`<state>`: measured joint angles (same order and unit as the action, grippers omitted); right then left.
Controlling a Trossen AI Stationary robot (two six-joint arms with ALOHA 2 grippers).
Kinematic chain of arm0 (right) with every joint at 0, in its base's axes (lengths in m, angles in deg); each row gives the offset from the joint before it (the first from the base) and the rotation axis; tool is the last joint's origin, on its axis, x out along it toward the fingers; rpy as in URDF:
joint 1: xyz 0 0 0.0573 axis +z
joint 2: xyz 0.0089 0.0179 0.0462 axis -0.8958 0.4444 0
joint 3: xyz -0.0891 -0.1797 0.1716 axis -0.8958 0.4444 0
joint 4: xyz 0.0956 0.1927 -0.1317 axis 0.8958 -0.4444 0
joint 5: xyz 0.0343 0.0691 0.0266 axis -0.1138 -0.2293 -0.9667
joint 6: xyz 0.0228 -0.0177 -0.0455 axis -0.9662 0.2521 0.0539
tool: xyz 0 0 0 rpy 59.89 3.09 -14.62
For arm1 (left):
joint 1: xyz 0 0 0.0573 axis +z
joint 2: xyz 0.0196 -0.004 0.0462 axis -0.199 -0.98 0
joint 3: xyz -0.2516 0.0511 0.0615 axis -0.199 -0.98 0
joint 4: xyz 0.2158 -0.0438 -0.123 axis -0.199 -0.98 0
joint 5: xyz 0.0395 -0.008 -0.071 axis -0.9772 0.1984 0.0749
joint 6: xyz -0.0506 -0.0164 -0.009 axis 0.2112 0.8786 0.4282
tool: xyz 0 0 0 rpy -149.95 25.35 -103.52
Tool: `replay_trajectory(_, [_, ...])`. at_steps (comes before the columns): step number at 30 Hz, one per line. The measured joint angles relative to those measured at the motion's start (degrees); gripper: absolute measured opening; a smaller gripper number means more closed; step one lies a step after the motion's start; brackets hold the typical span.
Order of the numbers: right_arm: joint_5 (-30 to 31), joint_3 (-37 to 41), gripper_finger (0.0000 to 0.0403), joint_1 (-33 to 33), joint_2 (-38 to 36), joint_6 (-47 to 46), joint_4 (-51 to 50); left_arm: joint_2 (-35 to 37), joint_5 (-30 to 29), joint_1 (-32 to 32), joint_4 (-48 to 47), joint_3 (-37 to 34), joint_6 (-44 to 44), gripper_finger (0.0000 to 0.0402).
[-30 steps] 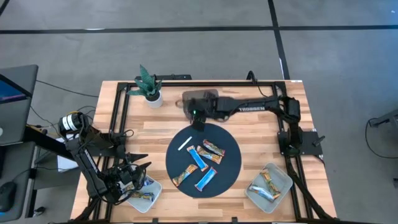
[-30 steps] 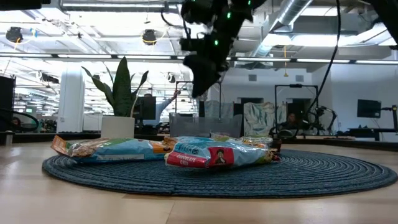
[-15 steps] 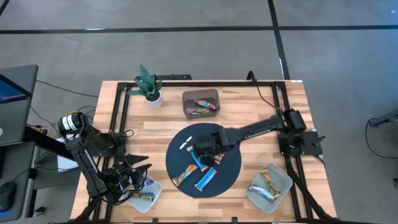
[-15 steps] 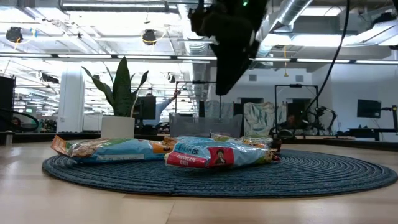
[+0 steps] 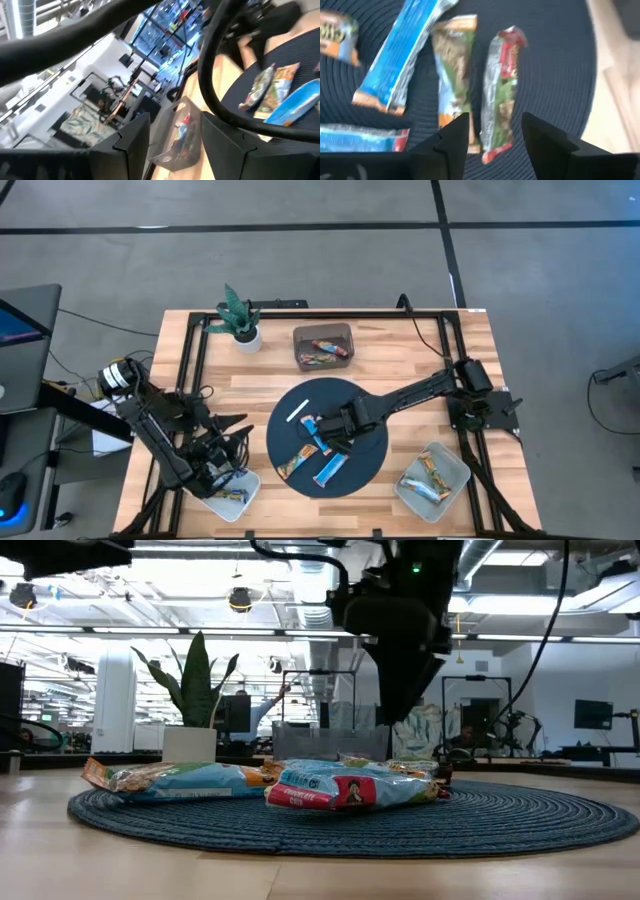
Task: Pick and place Granola Bars by type
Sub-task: Put the red granola bar into the black bin
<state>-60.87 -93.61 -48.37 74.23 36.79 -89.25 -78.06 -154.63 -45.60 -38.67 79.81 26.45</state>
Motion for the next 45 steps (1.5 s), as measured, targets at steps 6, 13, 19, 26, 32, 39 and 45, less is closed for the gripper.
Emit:
replay_trajectory(6, [-1.77,3.46,0.0191,-0.51,-0.02,-0.57,0.58,0.00,0.00,2.39,0.00,0.00,0.01,0.0168])
replay_trajectory(13, [-2.11,6.62,0.0187,-1.16,-0.02,-1.14,3.28,0.00,0.00,3.98,0.00,0.00,-0.23,0.0168])
replay_trajectory(19, [-2.10,6.78,0.0176,-1.47,-0.02,-0.06,4.41,0.00,0.02,5.84,0.00,0.00,-0.41,0.0168])
replay_trajectory(26, [-1.90,6.76,0.0159,-2.36,0.24,-0.02,4.47,0.02,0.02,7.51,0.00,0.00,-0.42,0.0168])
replay_trajectory(32, [-2.05,6.62,0.0147,-2.88,1.62,0.07,4.17,0.02,0.02,7.63,0.00,0.00,-0.42,0.0168])
replay_trajectory(39, [-1.98,6.76,0.0120,-2.98,1.81,0.09,3.81,0.02,0.04,7.63,0.00,0.00,-0.42,0.0168])
replay_trajectory(45, [-2.10,6.74,0.0047,-2.86,1.81,0.07,3.87,0.02,0.04,7.63,0.01,0.00,-0.42,0.0168])
